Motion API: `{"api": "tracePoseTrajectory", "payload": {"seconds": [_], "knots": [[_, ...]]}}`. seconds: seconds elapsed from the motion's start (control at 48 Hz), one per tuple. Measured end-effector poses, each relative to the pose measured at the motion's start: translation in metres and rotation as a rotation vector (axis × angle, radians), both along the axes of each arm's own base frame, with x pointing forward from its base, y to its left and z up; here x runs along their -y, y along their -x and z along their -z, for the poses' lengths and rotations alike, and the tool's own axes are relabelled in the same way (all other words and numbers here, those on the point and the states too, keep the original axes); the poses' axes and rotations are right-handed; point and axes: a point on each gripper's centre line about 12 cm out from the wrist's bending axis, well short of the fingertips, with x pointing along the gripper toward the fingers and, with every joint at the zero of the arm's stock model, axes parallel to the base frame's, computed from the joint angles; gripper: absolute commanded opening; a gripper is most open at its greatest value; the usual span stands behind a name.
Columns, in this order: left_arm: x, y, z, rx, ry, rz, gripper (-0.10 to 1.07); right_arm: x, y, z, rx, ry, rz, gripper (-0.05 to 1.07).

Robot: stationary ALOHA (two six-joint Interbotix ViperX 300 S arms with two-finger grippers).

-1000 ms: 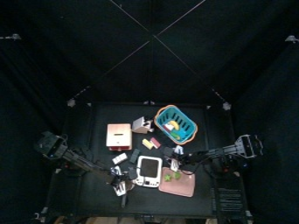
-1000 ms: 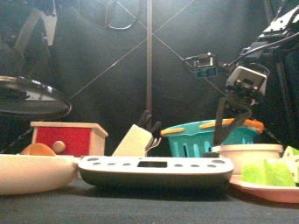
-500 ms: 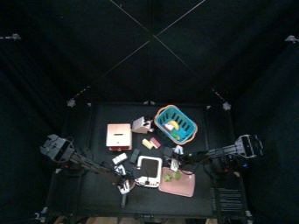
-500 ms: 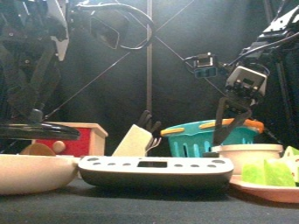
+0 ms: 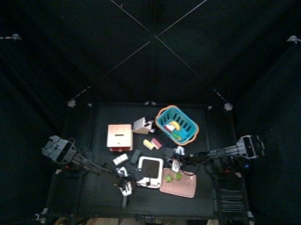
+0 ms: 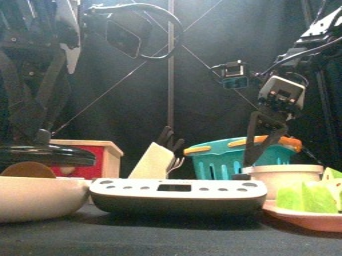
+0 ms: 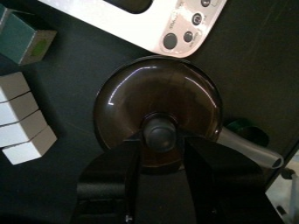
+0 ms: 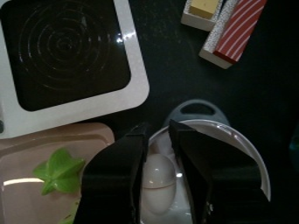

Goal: Put pot lid on pan

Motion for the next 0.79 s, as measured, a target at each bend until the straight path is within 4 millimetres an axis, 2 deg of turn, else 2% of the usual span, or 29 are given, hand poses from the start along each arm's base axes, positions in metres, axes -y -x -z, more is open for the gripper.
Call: {"api": "tracePoseTrajectory", "payload": {"seconds": [0.792], "knots": [[-0.007, 0.000, 0.011, 0.012, 0.015, -0.020, 0.54, 0.000, 0.000, 0.001, -0.003, 0.000, 0.000, 0.68]]}}
